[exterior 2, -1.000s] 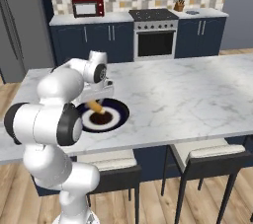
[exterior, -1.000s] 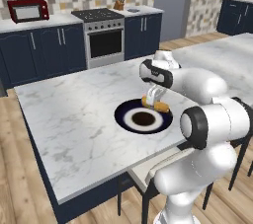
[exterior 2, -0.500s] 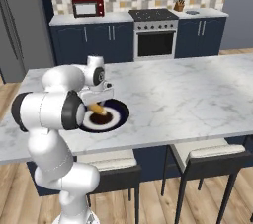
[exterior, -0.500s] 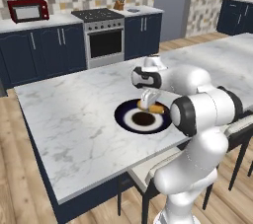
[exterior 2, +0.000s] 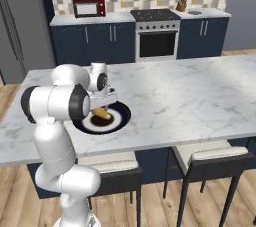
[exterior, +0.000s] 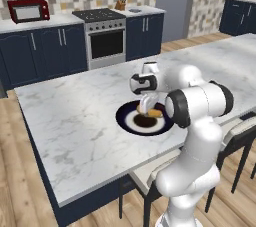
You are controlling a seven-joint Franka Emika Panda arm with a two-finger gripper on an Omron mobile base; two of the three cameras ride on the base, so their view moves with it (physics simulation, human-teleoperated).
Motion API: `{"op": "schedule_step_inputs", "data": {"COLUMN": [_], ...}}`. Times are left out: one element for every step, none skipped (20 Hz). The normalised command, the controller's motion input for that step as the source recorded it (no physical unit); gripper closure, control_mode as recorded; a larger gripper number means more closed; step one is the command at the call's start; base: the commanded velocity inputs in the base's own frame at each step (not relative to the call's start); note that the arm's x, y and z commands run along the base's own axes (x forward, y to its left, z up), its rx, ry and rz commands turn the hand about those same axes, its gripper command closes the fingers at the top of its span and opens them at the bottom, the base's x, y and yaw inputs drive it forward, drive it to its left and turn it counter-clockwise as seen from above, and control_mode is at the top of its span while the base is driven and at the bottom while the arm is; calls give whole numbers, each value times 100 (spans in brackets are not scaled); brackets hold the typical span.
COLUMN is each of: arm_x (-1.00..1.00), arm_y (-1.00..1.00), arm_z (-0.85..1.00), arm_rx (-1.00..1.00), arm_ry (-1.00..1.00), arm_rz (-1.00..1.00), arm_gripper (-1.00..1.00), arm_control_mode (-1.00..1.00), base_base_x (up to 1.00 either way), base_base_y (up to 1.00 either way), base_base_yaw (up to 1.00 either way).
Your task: Move the hot dog bun to the plate on the dining table and place the condiment next to that plate. Then navigate to the fridge and take the sausage and place it on the plate as well.
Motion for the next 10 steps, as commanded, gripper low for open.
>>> {"op": "schedule_step_inputs", "data": {"arm_x": [24, 23, 26, 26, 26, 27, 26, 25, 22, 22], "arm_y": [0, 1, 1, 1, 1, 1, 1, 2, 3, 5], "arm_z": [-35, -35, -37, -37, -36, -37, -37, -36, -37, -39], "arm_rx": [-2, -3, -3, -3, -3, -3, -3, -3, -3, -3], "arm_ry": [0, 0, 0, 0, 0, 0, 0, 0, 0, 0], "arm_rz": [0, 0, 0, 0, 0, 0, 0, 0, 0, 0], "arm_gripper": [100, 100, 100, 100, 100, 100, 100, 100, 100, 100], "arm_control_mode": [-100, -100, -100, -100, -100, -100, -100, -100, -100, -100], "base_base_x": [0, 0, 0, 0, 0, 0, 0, 0, 0, 0], "base_base_y": [0, 0, 0, 0, 0, 0, 0, 0, 0, 0], "base_base_yaw": [0, 0, 0, 0, 0, 0, 0, 0, 0, 0]}}
